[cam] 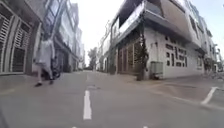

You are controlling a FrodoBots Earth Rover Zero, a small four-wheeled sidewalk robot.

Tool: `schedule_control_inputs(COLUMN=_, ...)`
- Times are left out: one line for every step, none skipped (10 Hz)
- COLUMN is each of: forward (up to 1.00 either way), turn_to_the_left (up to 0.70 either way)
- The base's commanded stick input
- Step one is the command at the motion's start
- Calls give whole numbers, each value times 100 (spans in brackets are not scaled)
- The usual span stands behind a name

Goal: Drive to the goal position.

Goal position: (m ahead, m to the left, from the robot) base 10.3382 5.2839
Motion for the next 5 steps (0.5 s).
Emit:
schedule_control_inputs(forward=85, turn_to_the_left=0)
schedule_control_inputs(forward=85, turn_to_the_left=0)
schedule_control_inputs(forward=85, turn_to_the_left=0)
schedule_control_inputs(forward=85, turn_to_the_left=0)
schedule_control_inputs(forward=85, turn_to_the_left=0)
